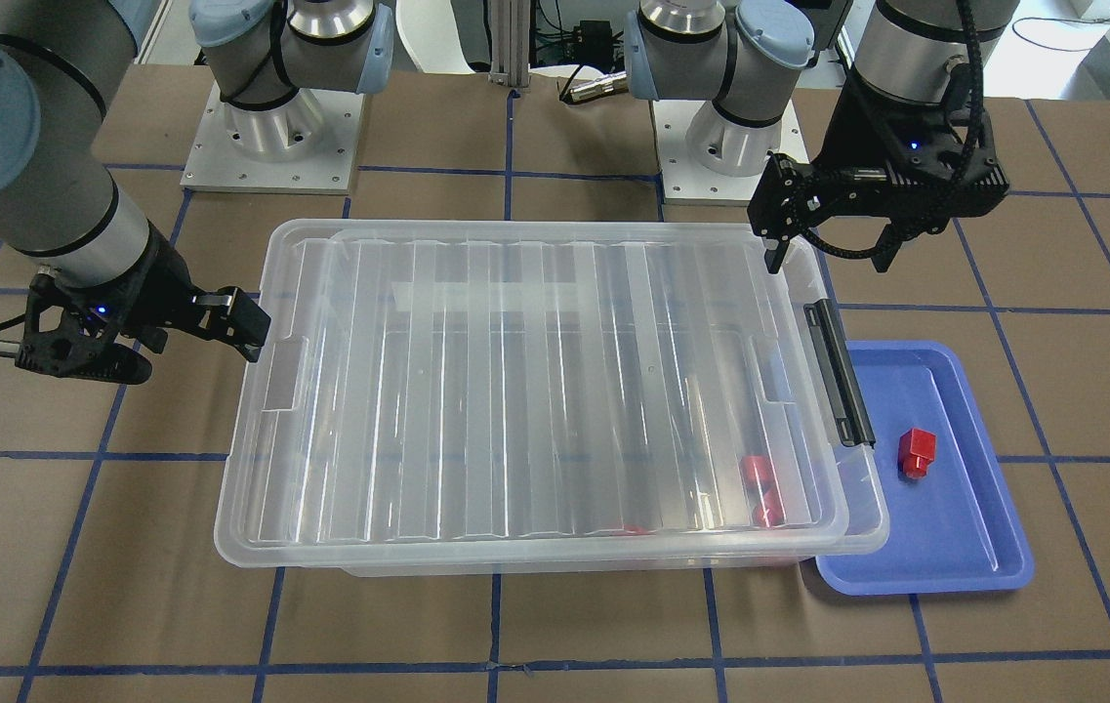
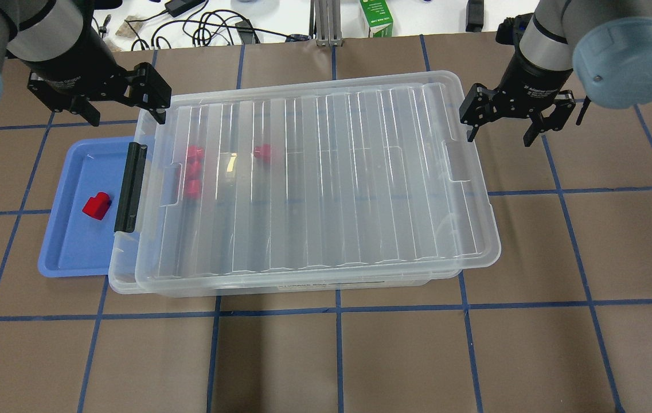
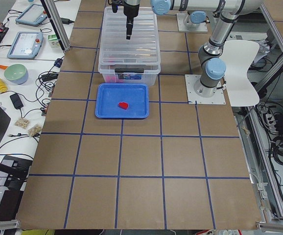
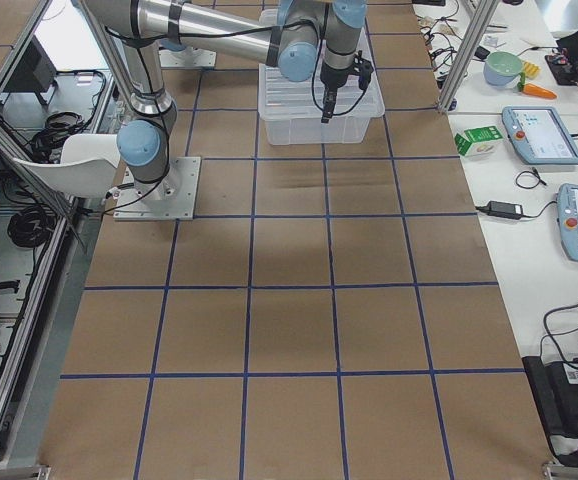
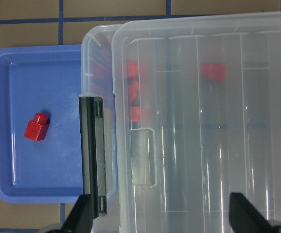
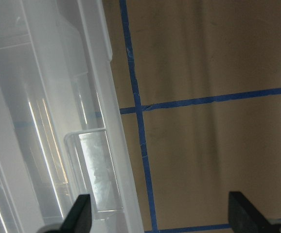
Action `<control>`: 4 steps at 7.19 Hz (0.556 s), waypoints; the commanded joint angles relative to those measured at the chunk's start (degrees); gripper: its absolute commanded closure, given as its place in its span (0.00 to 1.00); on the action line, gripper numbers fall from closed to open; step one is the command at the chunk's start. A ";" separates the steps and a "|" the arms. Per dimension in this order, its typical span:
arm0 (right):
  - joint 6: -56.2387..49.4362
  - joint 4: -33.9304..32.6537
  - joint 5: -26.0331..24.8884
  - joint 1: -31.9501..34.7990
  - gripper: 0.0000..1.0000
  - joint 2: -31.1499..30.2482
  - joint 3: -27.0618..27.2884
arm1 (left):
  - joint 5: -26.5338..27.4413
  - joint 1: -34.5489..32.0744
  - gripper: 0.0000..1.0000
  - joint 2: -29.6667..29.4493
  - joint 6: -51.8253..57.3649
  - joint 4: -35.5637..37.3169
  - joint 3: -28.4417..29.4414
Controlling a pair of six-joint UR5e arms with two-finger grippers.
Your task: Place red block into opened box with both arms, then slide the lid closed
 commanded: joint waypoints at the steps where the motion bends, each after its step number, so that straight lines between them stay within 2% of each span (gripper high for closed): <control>1: -0.21 -0.14 -0.01 0.06 0.00 1.69 0.07 | -0.04 0.00 0.00 -0.09 0.00 0.00 0.00; 4: -0.04 -1.02 -0.01 0.06 0.00 3.37 -0.02 | 0.13 0.00 0.00 -0.09 0.00 0.00 0.00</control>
